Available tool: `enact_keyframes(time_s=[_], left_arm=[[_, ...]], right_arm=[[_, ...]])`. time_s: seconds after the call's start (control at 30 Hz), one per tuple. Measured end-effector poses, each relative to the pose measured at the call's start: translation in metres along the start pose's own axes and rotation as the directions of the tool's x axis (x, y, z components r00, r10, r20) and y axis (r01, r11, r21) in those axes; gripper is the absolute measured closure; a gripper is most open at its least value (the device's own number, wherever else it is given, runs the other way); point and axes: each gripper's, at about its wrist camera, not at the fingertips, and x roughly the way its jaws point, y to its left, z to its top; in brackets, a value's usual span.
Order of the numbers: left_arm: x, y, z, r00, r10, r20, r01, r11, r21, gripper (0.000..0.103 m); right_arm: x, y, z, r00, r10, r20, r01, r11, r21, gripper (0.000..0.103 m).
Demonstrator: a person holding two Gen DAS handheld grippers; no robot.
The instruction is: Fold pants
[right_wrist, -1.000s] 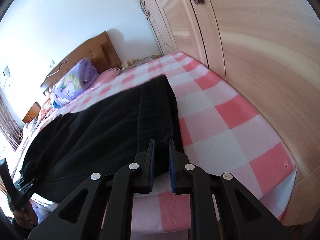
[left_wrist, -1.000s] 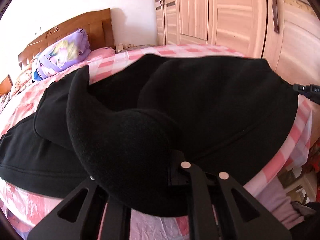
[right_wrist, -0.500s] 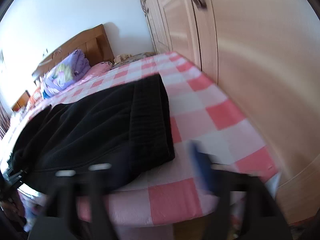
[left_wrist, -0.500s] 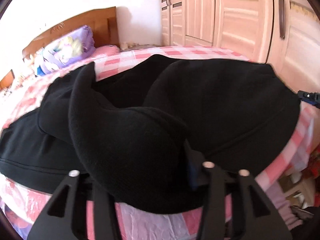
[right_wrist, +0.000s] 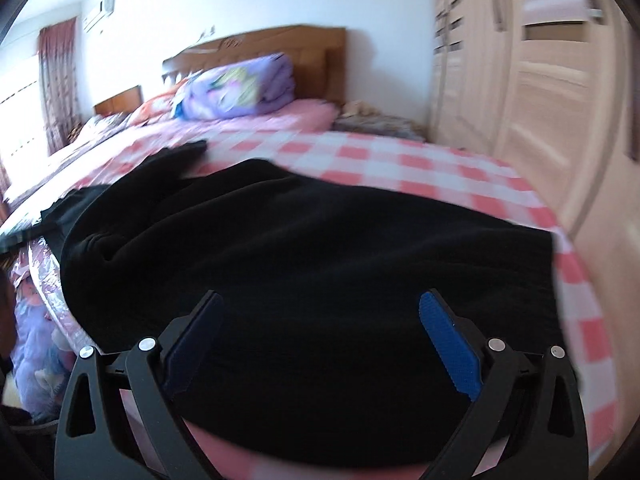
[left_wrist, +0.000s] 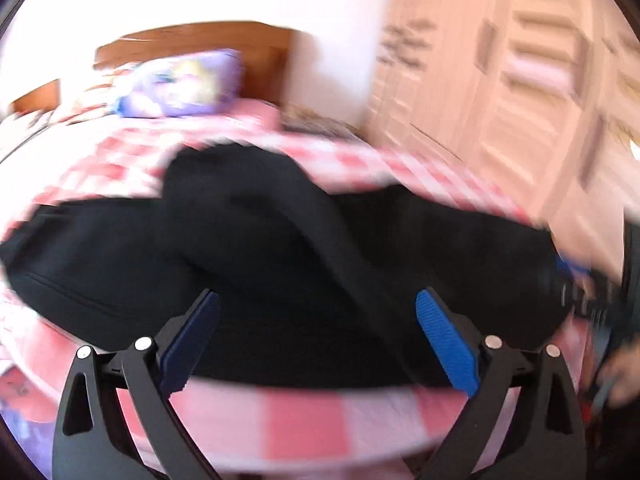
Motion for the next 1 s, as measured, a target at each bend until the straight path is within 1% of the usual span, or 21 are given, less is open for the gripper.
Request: enact_keyframes(time_s=[0.07, 0.1, 0.17, 0.27, 0.3, 0.37, 0.43, 0.47, 0.5, 0.53, 0.57, 0.6, 0.63, 0.7, 0.77, 0.8, 0.83, 0.87, 0.9, 0.93, 1.0], left_arm=[[0.006, 0.013, 0.042, 0.994, 0.106, -0.003, -0.106, 0.994, -0.018, 0.005], [0.015, 0.014, 0.062, 0.991, 0.132, -0.025, -0.132, 0.991, -0.001, 0.005], [0.039, 0.009, 0.093, 0.985, 0.155, -0.069, -0.153, 0.987, 0.043, 0.004], [0.108, -0.004, 0.138, 0.968, 0.152, -0.200, -0.141, 0.988, 0.067, 0.002], [0.141, -0.009, 0.150, 0.954, 0.150, -0.259, -0.139, 0.988, 0.060, 0.002], [0.187, -0.018, 0.165, 0.926, 0.207, -0.316, -0.184, 0.978, 0.102, 0.002], [0.243, -0.025, 0.169, 0.859, 0.323, -0.398, -0.266, 0.944, 0.193, 0.003], [0.256, -0.024, 0.168, 0.837, 0.350, -0.422, -0.285, 0.935, 0.211, 0.010], [0.275, -0.019, 0.166, 0.797, 0.382, -0.467, -0.310, 0.923, 0.226, 0.022], [0.285, -0.011, 0.162, 0.774, 0.386, -0.502, -0.319, 0.922, 0.218, 0.034], [0.295, -0.003, 0.158, 0.752, 0.360, -0.551, -0.306, 0.932, 0.191, 0.068], [0.296, 0.002, 0.153, 0.746, 0.332, -0.577, -0.285, 0.943, 0.174, 0.089], [0.293, 0.004, 0.152, 0.755, 0.328, -0.568, -0.274, 0.944, 0.181, 0.091], [0.276, 0.008, 0.156, 0.798, 0.287, -0.530, -0.231, 0.958, 0.170, 0.096], [0.248, 0.016, 0.170, 0.858, 0.225, -0.461, -0.199, 0.974, 0.105, 0.096], [0.223, 0.022, 0.184, 0.906, 0.168, -0.390, -0.158, 0.986, 0.057, 0.096], [0.198, 0.026, 0.198, 0.934, 0.149, -0.326, -0.146, 0.989, 0.032, 0.096], [0.159, 0.032, 0.218, 0.969, 0.107, -0.224, -0.112, 0.994, -0.010, 0.096], [0.126, 0.038, 0.234, 0.989, 0.057, -0.139, -0.064, 0.997, -0.047, 0.096], [0.094, 0.040, 0.245, 0.998, 0.020, -0.066, -0.025, 0.997, -0.072, 0.096], [0.032, 0.045, 0.258, 0.998, 0.003, 0.069, 0.002, 0.997, -0.072, 0.096]], right_arm=[[0.013, 0.015, 0.008, 1.000, 0.016, -0.005, -0.016, 1.000, -0.025, 0.007], [0.016, 0.021, 0.010, 1.000, 0.019, -0.004, -0.019, 0.999, -0.035, 0.007], [0.023, 0.032, 0.015, 1.000, 0.022, -0.003, -0.022, 0.998, -0.051, 0.007], [0.035, 0.040, 0.018, 1.000, 0.017, -0.019, -0.018, 0.998, -0.057, 0.007], [0.040, 0.041, 0.017, 0.999, 0.014, -0.032, -0.016, 0.998, -0.059, 0.007], [0.045, 0.040, 0.014, 0.999, 0.008, -0.049, -0.011, 0.998, -0.056, 0.007], [0.052, 0.037, 0.011, 0.997, 0.008, -0.071, -0.011, 0.999, -0.038, 0.007], [0.055, 0.035, 0.008, 0.996, 0.011, -0.084, -0.013, 1.000, -0.026, 0.007], [0.057, 0.034, 0.007, 0.996, 0.011, -0.091, -0.013, 1.000, -0.019, 0.007], [0.057, 0.032, 0.006, 0.995, 0.016, -0.095, -0.017, 1.000, -0.012, 0.007], [0.057, 0.031, 0.007, 0.996, 0.021, -0.090, -0.022, 1.000, -0.009, 0.007], [0.056, 0.030, 0.007, 0.996, 0.028, -0.082, -0.029, 1.000, -0.004, 0.007], [0.057, 0.029, 0.007, 0.996, 0.033, -0.083, -0.033, 0.999, 0.001, 0.007], [0.059, 0.025, 0.006, 0.995, 0.047, -0.088, -0.045, 0.999, 0.024, 0.007], [0.060, 0.024, 0.006, 0.994, 0.060, -0.092, -0.056, 0.998, 0.040, 0.007], [0.060, 0.023, 0.006, 0.994, 0.063, -0.091, -0.059, 0.997, 0.042, 0.007], [0.059, 0.023, 0.006, 0.994, 0.064, -0.090, -0.060, 0.997, 0.043, 0.007], [0.059, 0.023, 0.006, 0.994, 0.064, -0.091, -0.060, 0.997, 0.044, 0.007], [0.059, 0.024, 0.005, 0.994, 0.063, -0.092, -0.059, 0.997, 0.044, 0.007], [0.059, 0.024, 0.006, 0.994, 0.062, -0.092, -0.058, 0.997, 0.044, 0.007], [0.058, 0.023, 0.005, 0.994, 0.061, -0.087, -0.056, 0.997, 0.053, 0.007]])
